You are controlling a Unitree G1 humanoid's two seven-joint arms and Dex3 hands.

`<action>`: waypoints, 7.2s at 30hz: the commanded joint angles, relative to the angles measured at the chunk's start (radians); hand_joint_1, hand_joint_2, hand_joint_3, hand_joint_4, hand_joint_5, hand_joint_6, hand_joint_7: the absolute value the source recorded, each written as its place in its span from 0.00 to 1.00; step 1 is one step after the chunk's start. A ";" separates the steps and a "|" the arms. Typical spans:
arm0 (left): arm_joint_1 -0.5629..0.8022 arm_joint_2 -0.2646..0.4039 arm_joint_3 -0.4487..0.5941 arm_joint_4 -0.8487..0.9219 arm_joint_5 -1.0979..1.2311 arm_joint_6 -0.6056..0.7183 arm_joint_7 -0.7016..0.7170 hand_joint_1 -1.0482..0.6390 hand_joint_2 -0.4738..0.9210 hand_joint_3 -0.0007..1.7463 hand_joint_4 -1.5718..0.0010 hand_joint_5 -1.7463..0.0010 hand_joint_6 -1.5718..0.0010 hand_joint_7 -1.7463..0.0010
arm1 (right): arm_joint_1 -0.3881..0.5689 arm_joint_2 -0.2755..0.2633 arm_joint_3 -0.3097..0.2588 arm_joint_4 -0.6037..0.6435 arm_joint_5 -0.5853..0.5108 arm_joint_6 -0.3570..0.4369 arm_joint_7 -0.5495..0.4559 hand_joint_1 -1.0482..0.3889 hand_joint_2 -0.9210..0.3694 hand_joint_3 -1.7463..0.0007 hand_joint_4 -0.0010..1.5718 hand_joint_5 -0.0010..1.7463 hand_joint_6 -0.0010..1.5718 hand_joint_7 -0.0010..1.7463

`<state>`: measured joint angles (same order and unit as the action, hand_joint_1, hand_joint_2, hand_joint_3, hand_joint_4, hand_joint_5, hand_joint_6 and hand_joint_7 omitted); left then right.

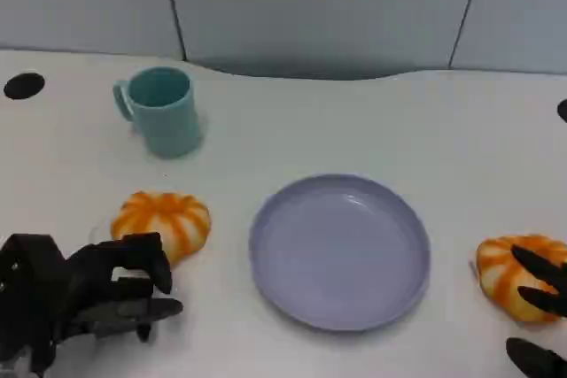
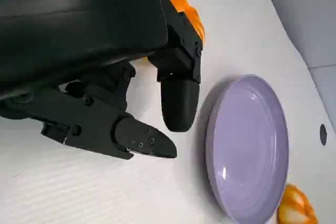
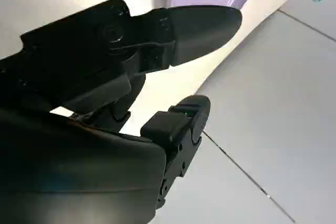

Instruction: Grasp the bread from the table and place it into the plate.

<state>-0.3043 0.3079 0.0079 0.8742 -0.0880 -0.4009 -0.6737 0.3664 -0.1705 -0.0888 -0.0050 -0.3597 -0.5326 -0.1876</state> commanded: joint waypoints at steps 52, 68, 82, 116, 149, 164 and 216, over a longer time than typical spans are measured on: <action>-0.202 0.295 -0.294 -0.254 1.047 -0.286 0.690 0.19 0.98 0.00 0.91 0.89 0.82 1.00 | 0.000 0.031 0.027 -0.028 -0.016 0.021 -0.024 0.48 0.00 0.82 0.58 0.04 0.41 0.00; -0.450 0.192 -0.513 0.049 0.997 -0.127 0.529 0.18 0.95 0.00 1.00 1.00 0.92 0.99 | 0.006 0.031 0.031 -0.050 -0.024 0.038 -0.023 0.49 0.00 0.82 0.60 0.05 0.40 0.00; -0.572 0.055 -0.628 0.294 0.986 -0.004 0.531 0.16 0.98 0.00 1.00 0.83 0.91 1.00 | 0.010 0.033 0.031 -0.054 -0.012 0.027 -0.023 0.49 0.00 0.83 0.60 0.06 0.40 0.00; -0.600 -0.045 -0.674 0.482 0.905 0.118 0.691 0.50 0.91 0.01 0.77 0.00 0.90 0.00 | 0.053 0.037 0.000 -0.121 -0.029 0.012 -0.058 0.47 0.00 0.80 0.56 0.03 0.38 0.00; -0.566 -0.034 -0.512 0.481 0.754 0.032 0.732 0.44 0.40 0.90 0.16 0.00 0.23 0.00 | 0.024 0.039 -0.019 -0.120 -0.032 0.008 -0.066 0.51 0.00 0.82 0.54 0.02 0.39 0.00; -0.572 0.038 -0.382 0.432 0.617 -0.079 0.601 0.41 0.38 0.77 0.20 0.00 0.27 0.00 | 0.017 0.049 -0.013 -0.118 -0.030 0.024 -0.061 0.49 0.00 0.82 0.55 0.02 0.39 0.00; -0.731 -0.220 -0.476 0.301 0.609 -0.433 0.324 0.59 0.66 0.66 0.43 0.00 0.54 0.00 | 0.025 0.039 0.034 -0.178 -0.057 0.194 0.018 0.47 0.00 0.82 0.56 0.05 0.43 0.01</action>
<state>-1.0111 0.0918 -0.4402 1.1645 0.4766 -0.8194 -0.4038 0.3796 -0.1296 -0.0571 -0.1549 -0.4063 -0.3588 -0.1674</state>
